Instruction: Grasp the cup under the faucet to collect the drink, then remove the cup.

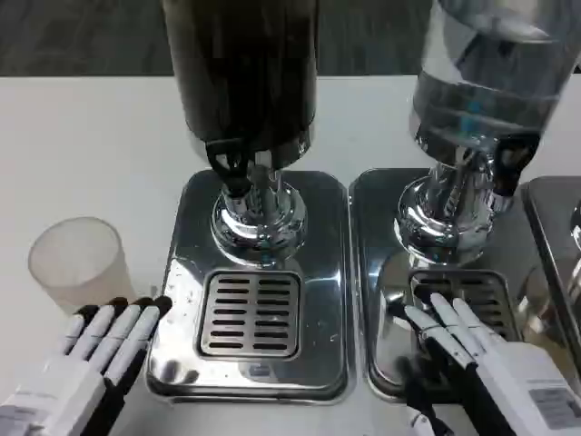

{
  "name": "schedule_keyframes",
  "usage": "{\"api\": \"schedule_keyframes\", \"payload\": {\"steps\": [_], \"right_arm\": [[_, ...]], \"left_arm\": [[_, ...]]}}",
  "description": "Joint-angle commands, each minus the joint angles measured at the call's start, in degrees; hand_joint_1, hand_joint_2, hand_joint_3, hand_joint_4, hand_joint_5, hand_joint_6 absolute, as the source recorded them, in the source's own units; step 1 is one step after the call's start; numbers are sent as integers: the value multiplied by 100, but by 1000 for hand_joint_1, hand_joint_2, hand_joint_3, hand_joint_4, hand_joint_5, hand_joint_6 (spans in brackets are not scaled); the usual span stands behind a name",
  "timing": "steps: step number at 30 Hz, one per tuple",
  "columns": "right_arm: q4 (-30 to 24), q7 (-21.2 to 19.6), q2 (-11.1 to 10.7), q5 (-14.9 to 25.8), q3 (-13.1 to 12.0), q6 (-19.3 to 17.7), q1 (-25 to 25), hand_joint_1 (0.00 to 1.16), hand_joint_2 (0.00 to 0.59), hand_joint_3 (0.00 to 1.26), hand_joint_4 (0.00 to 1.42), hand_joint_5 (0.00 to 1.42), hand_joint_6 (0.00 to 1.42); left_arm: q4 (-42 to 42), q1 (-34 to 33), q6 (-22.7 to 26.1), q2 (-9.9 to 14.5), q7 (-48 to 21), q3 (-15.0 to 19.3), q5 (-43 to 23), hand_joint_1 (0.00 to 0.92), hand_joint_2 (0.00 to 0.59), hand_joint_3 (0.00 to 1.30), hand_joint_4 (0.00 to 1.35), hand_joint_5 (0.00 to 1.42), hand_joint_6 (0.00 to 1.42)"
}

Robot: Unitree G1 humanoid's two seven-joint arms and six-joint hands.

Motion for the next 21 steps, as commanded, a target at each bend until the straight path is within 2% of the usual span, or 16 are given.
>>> {"api": "schedule_keyframes", "payload": {"steps": [1, 13, 21], "right_arm": [[-18, 31, -36, 76, -66, -30, 23, 632, 575, 127, 0, 0, 122], [57, 81, -37, 155, -63, -31, -72, 631, 575, 127, 0, 0, 127], [103, 92, -25, 189, -55, -32, -113, 631, 575, 129, 0, 0, 127]], "left_arm": [[-16, -15, -35, 15, 10, 1, -29, 0, 60, 0, 0, 0, 0], [-64, 22, -48, -35, 94, 35, -35, 0, 60, 0, 0, 0, 0], [-194, 117, -286, -16, 219, 300, -254, 0, 59, 0, 0, 0, 0]]}}
